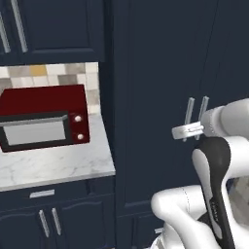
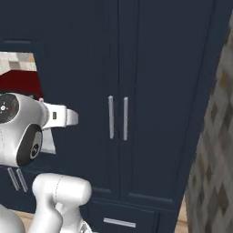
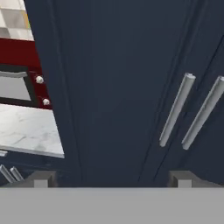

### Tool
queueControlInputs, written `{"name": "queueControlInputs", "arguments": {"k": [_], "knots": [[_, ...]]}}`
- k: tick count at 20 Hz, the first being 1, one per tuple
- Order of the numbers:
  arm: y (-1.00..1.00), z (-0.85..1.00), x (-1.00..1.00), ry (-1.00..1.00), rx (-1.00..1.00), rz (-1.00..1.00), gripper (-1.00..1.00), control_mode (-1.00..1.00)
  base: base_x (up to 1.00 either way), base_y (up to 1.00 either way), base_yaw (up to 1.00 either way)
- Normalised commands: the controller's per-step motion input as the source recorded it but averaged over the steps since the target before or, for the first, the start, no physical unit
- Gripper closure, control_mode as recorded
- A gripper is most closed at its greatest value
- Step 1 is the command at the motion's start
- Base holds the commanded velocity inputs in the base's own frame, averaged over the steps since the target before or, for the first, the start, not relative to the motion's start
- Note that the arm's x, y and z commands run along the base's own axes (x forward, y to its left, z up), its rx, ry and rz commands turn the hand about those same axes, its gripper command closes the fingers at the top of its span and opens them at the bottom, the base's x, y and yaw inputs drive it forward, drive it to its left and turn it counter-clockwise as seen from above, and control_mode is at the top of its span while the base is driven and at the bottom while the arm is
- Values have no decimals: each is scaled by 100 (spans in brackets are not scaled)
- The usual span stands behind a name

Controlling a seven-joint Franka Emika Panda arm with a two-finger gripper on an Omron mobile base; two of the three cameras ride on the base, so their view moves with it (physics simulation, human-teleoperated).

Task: Navigate to the coffee machine.

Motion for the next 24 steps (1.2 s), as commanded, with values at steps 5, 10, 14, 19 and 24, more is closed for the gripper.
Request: {"name": "queueControlInputs", "arguments": {"k": [5,10,14,19,24], "knots": [[0,0,0,0,0,0,-100,100,-3,100,-3],[0,0,0,0,0,0,-100,100,-33,100,-9],[0,0,0,0,0,0,-100,100,-51,100,-13],[0,0,0,0,0,0,-100,100,-43,100,-12],[0,0,0,0,0,0,-100,100,-41,100,-4]]}}
